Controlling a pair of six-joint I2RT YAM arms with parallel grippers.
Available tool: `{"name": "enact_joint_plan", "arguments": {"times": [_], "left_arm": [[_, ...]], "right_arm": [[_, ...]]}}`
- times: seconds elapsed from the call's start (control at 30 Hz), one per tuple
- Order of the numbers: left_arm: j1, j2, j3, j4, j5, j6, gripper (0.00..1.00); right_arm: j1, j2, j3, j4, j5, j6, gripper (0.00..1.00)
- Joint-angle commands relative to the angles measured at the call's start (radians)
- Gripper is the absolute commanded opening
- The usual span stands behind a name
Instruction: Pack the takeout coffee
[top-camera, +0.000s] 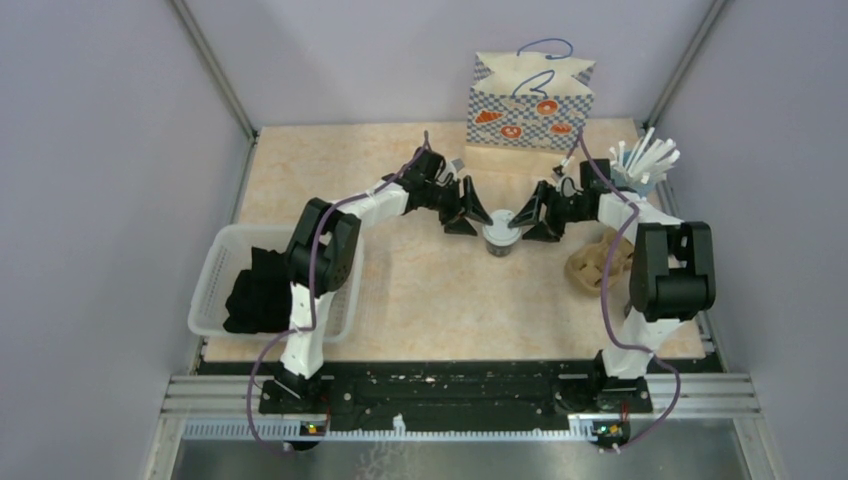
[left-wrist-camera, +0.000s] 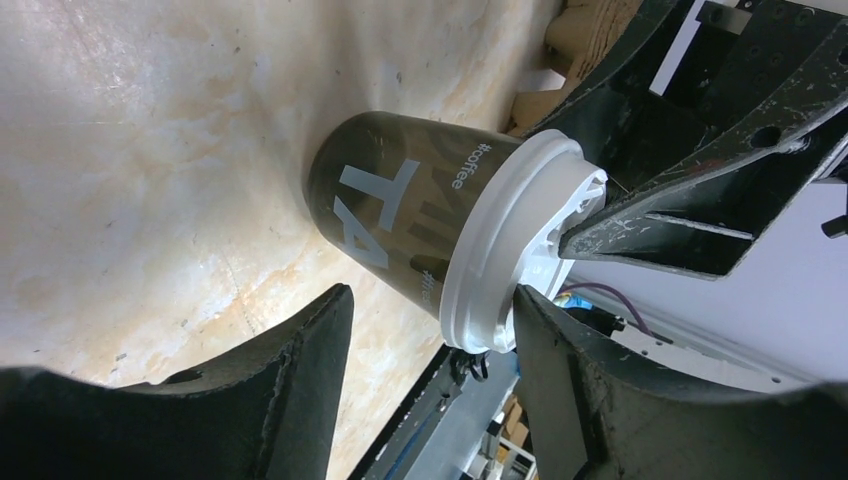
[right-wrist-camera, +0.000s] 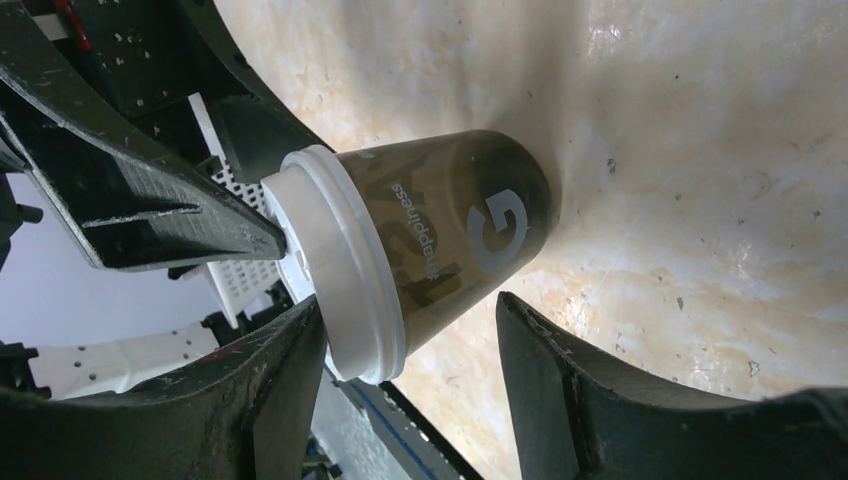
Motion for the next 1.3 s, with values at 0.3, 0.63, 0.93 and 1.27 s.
{"name": "enact_joint_plan", "arguments": {"times": [0.3,0.63,0.93,1.27], "left_arm": [[0.01,-0.103,0.002,0.008,0.004,0.038,0.92],[-0.001,-0.032,0.036,0.023,0.042,0.027,0.8],[-0.007,-0.006,0.034,-0.031,0.005,0.066,0.7],[-0.014,0.002,0.022,-0.031,-0.002,0.068,0.62]], "right_arm": [[-0.018,-0.048,0.0,0.073,-0.073,0.067,0.68],[-0.117,-0.127,-0.102,0.121,-0.087,0.114,0.68],[-0.108,-0.095,-0.125,0.133,-0.103,0.08,0.54],[-0.079,-0.053,-0.109,0.134,-0.081,0.069,0.49]]}}
